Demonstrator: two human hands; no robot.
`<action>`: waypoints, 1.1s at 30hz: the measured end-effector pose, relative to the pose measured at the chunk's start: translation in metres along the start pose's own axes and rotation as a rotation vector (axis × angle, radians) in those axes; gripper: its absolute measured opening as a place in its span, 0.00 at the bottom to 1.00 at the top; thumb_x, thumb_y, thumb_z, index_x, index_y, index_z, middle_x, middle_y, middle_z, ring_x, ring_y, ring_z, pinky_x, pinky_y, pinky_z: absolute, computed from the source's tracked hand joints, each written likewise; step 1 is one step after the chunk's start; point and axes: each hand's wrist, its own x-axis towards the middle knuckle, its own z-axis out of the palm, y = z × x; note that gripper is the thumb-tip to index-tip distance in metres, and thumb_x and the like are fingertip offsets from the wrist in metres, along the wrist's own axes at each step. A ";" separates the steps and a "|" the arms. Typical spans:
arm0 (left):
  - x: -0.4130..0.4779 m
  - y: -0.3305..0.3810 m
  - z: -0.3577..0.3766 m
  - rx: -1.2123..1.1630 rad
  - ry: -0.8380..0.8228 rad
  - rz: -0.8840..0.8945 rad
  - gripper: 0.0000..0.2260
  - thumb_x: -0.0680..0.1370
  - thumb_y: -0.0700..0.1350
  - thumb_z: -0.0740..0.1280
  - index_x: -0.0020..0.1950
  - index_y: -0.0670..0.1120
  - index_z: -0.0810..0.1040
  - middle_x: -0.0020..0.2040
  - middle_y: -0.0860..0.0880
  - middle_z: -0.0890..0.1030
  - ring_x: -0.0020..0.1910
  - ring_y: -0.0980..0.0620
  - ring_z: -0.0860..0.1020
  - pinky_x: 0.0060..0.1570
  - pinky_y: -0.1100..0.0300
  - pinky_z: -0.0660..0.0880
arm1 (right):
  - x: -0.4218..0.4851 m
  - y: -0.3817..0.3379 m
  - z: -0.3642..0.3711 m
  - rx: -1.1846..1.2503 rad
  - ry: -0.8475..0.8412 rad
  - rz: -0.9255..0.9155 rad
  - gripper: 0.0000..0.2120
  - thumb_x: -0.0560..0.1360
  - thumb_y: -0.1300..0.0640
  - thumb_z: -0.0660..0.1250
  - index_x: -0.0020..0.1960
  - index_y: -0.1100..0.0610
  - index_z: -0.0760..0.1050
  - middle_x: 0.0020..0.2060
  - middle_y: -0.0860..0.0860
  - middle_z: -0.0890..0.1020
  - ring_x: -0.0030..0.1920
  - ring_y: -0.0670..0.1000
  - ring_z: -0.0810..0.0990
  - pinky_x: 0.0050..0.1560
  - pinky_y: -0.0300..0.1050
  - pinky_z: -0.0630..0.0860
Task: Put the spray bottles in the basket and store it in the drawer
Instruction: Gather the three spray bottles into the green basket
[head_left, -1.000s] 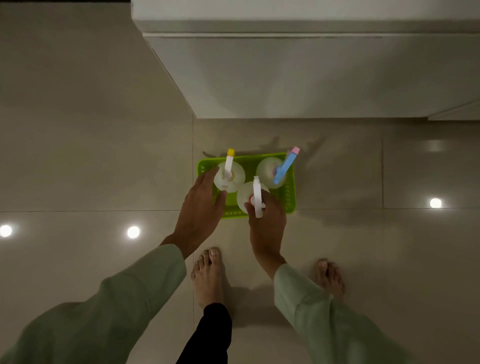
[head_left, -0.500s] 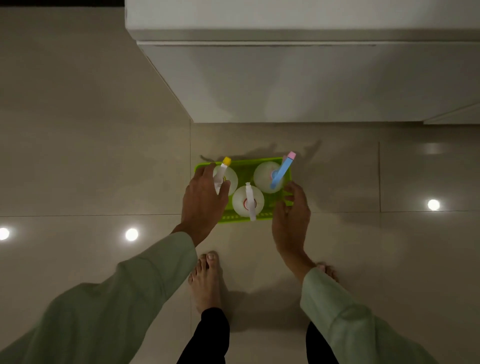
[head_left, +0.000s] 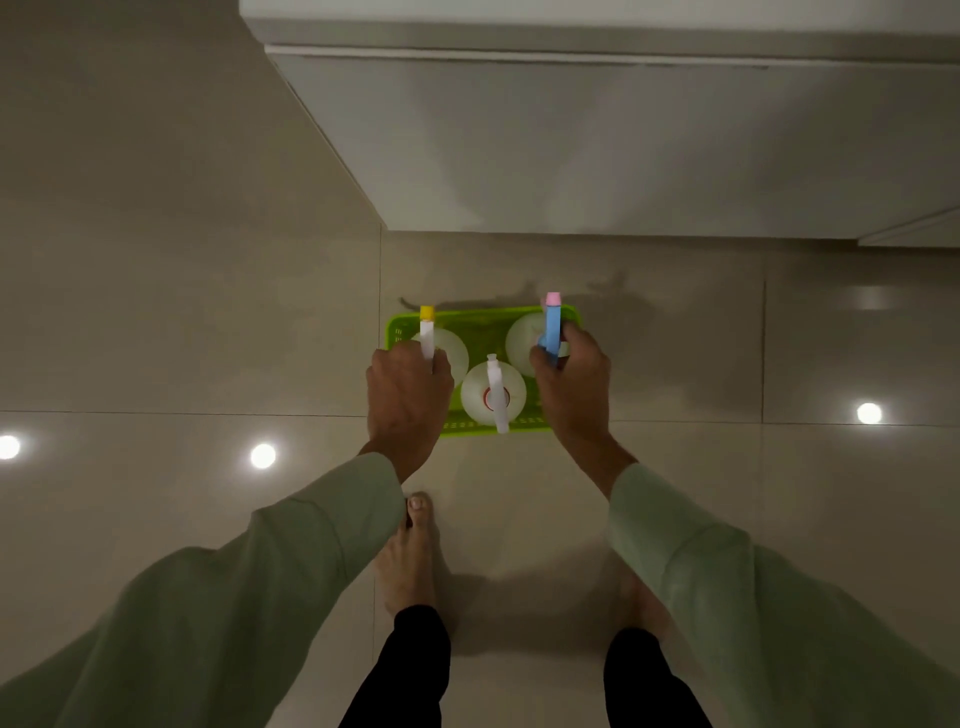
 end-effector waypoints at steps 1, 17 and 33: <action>-0.001 -0.001 0.000 0.005 0.004 -0.013 0.15 0.80 0.47 0.62 0.45 0.35 0.79 0.42 0.35 0.81 0.39 0.42 0.71 0.39 0.53 0.65 | 0.000 0.000 -0.001 -0.012 -0.003 -0.021 0.05 0.77 0.64 0.69 0.46 0.66 0.76 0.37 0.54 0.74 0.35 0.52 0.71 0.36 0.33 0.65; -0.001 -0.011 -0.002 -0.016 0.029 0.013 0.18 0.78 0.55 0.65 0.50 0.40 0.80 0.42 0.42 0.84 0.39 0.47 0.69 0.41 0.55 0.62 | -0.001 0.006 -0.006 0.019 -0.083 -0.015 0.23 0.74 0.60 0.74 0.67 0.62 0.73 0.54 0.57 0.81 0.51 0.57 0.81 0.51 0.52 0.80; -0.030 -0.012 -0.025 -0.161 0.162 0.119 0.24 0.79 0.61 0.60 0.60 0.43 0.78 0.49 0.43 0.86 0.41 0.42 0.84 0.47 0.51 0.78 | -0.064 -0.003 0.026 -0.250 -0.174 -0.013 0.15 0.80 0.50 0.65 0.61 0.58 0.73 0.53 0.56 0.80 0.54 0.60 0.80 0.47 0.51 0.75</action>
